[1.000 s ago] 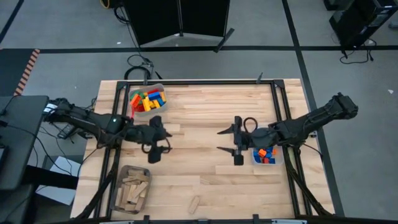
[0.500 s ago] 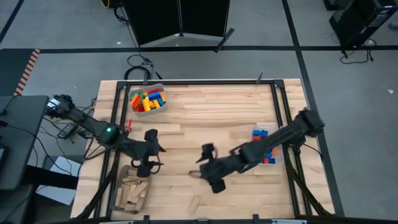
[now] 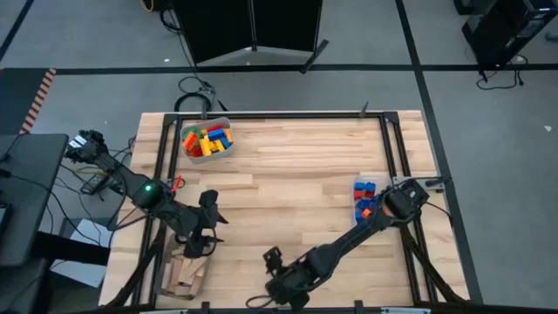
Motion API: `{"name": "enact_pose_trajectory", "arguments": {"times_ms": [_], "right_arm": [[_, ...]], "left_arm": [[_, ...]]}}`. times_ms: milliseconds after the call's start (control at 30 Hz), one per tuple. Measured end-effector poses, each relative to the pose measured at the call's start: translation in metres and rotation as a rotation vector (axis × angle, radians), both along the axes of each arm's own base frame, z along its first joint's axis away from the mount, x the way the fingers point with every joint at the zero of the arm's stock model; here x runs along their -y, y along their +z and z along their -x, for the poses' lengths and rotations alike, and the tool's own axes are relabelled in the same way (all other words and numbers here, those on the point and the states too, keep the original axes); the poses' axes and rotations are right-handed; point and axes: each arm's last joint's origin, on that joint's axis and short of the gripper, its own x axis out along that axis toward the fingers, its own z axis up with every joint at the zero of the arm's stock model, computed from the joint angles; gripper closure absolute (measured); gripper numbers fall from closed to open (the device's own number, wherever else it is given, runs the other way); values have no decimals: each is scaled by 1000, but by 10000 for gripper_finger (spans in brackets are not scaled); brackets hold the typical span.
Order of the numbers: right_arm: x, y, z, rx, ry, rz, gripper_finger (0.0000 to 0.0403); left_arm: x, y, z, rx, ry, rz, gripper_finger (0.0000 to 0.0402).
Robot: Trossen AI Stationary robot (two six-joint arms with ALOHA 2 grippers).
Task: Sort blocks by size
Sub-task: Put the brown block into the black bin
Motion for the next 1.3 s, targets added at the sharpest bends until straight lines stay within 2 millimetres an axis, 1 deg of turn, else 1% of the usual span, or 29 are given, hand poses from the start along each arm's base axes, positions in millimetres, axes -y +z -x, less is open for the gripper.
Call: {"name": "enact_pose_trajectory", "arguments": {"times_ms": [67,200,300,433,533,633,800,900,1000,1100,1233,1300], "right_arm": [[-9,-9,-5,-8,27,0,111],[-18,-28,-13,-45,54,18,113],[-19,-39,-17,-76,63,11,119],[-15,-49,-19,-116,57,22,128],[-10,-50,-18,-154,37,31,139],[-3,-51,-19,-193,2,21,165],[3,-54,-18,-271,-36,-49,237],[5,-54,-16,-289,-81,-57,282],[9,-55,-14,-327,-186,-71,286],[17,-55,-12,-383,-268,-62,286],[31,-48,-4,-459,-339,8,286],[39,-42,2,-489,-380,73,286]], "left_arm": [[2,1,0,9,-8,6,142],[5,2,0,25,-15,21,142],[7,4,0,40,-22,33,142],[9,5,1,50,-25,51,142],[10,5,1,48,-20,63,142],[11,5,2,46,-11,82,142],[12,7,1,70,-12,99,142],[13,9,0,87,-12,112,142],[15,12,-2,112,0,149,142],[16,15,-5,149,0,179,142],[17,20,-8,210,10,201,142],[17,22,-9,232,26,203,142]]}}
